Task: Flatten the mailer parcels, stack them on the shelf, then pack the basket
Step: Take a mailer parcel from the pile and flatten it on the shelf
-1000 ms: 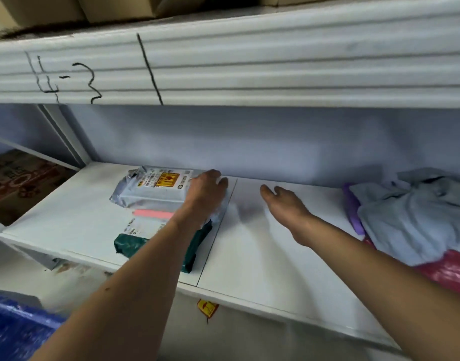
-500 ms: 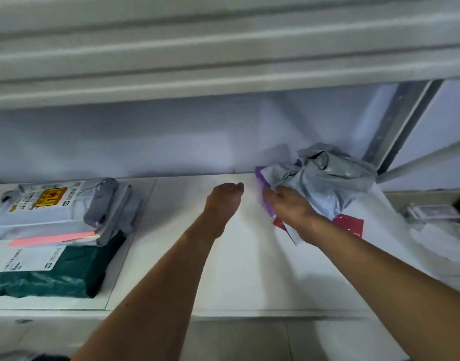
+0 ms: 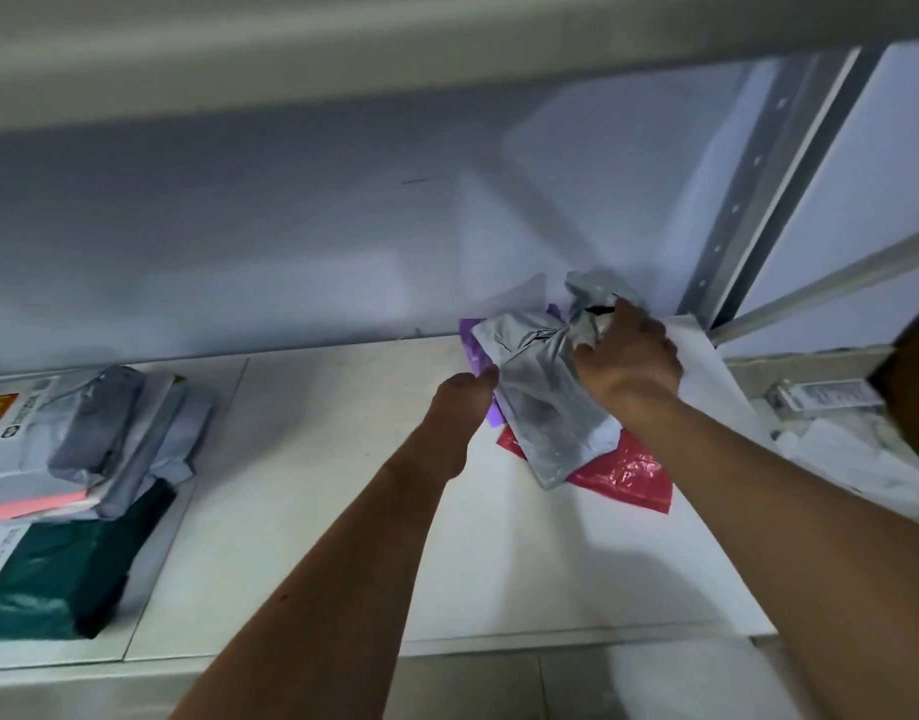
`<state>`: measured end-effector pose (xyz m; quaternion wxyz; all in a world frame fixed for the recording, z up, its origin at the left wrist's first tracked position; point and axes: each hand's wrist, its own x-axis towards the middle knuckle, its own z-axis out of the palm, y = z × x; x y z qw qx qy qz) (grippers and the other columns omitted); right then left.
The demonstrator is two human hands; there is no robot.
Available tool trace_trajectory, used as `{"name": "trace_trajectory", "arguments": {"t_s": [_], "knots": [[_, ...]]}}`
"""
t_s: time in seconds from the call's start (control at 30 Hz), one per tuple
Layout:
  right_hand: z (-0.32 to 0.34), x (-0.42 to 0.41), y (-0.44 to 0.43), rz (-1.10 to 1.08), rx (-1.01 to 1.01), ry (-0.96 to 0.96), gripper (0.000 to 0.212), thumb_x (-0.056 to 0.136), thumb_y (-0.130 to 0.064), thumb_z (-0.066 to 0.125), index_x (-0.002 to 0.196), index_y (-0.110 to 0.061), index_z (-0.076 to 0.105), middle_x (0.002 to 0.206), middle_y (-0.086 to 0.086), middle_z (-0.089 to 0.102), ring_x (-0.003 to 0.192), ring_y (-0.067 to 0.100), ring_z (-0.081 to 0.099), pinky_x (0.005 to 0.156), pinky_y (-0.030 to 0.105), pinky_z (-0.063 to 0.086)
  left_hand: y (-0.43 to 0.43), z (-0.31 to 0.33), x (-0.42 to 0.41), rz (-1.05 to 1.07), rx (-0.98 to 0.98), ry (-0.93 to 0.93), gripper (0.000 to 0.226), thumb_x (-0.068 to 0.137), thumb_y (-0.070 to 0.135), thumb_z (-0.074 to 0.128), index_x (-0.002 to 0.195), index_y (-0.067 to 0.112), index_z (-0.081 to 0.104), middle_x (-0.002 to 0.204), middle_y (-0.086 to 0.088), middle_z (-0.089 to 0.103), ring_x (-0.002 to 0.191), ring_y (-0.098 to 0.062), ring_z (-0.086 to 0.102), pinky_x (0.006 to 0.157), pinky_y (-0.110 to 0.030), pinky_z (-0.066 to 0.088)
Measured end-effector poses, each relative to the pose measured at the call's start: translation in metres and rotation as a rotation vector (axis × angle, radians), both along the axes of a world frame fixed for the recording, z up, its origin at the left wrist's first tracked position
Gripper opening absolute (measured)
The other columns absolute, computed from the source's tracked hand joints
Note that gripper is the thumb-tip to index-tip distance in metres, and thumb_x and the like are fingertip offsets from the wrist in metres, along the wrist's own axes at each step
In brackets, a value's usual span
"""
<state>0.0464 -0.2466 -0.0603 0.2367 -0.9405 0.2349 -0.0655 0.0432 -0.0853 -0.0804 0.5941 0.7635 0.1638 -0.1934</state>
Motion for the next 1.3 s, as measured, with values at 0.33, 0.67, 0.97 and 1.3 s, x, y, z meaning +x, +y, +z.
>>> {"name": "trace_trajectory", "arguments": {"t_s": [0.33,0.67,0.97,1.3], "knots": [[0.012,0.0,0.017,0.042,0.179,0.027,0.033,0.093,-0.015,0.049,0.125,-0.016,0.056,0.122,0.013,0.062,0.111,0.034,0.059,0.08,0.031,0.044,0.017,-0.009,-0.002,0.019,-0.245,0.075,0.049,0.093,0.05,0.056,0.128,0.016,0.052,0.119,0.001,0.053,0.109,-0.016,0.052,0.096,-0.03,0.043],[0.048,-0.015,0.118,0.306,0.315,-0.176,0.017,0.091,-0.018,0.047,0.091,-0.019,0.064,0.095,0.003,0.07,0.09,0.024,0.065,0.074,0.031,0.048,0.098,0.025,-0.027,0.138,-0.073,-0.115,0.033,0.09,0.057,0.055,0.076,0.029,0.047,0.086,0.006,0.045,0.093,-0.018,0.041,0.085,-0.033,0.033],[0.029,-0.033,0.189,0.204,0.945,-0.011,0.027,0.078,0.005,0.059,0.058,-0.013,0.054,0.054,0.005,0.05,0.046,0.018,0.044,0.05,0.027,0.034,0.198,0.007,-0.065,0.326,0.154,-0.147,0.035,0.099,0.037,0.051,0.113,0.007,0.062,0.107,-0.006,0.063,0.103,-0.027,0.055,0.082,-0.03,0.043],[-0.016,-0.025,0.151,0.279,0.395,0.265,0.031,0.086,-0.019,0.057,0.113,-0.006,0.064,0.116,0.017,0.065,0.103,0.031,0.063,0.078,0.031,0.048,0.187,-0.044,-0.058,-0.187,0.839,-0.487,0.054,0.096,0.033,0.052,0.145,0.012,0.041,0.151,-0.01,0.04,0.139,-0.029,0.035,0.113,-0.035,0.03]]}}
